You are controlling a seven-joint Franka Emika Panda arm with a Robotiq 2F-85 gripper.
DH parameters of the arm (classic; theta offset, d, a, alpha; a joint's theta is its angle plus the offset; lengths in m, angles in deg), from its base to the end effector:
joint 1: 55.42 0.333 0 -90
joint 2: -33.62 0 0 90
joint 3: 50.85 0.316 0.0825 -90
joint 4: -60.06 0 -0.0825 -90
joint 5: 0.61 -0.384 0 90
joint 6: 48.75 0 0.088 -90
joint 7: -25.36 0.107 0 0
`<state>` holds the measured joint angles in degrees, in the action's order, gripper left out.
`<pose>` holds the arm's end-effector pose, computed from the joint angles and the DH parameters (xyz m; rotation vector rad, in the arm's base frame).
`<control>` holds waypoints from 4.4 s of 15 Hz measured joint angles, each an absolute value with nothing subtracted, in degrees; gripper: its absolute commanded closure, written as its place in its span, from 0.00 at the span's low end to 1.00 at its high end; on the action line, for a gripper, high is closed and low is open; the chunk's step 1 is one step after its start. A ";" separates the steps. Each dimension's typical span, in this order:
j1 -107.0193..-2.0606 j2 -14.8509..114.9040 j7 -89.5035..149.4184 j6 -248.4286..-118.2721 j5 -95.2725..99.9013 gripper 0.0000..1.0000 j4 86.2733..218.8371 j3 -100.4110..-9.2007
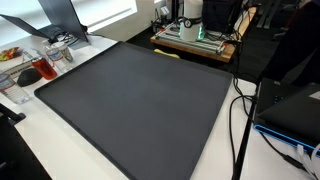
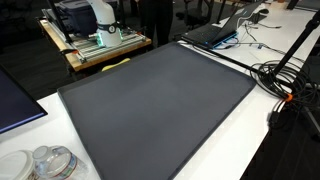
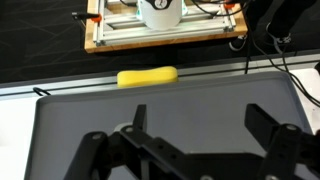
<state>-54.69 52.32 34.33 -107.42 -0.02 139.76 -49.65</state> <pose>0.5704 0.0161 0.4929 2.8869 -0.1788 -1.0397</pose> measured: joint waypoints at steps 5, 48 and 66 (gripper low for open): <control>-54.70 48.97 30.74 -127.95 1.73 0.00 153.00 -49.79; -55.95 13.97 62.25 -177.34 -14.21 0.00 217.21 -45.30; -61.79 14.39 60.50 -162.89 -11.20 0.00 217.14 -51.13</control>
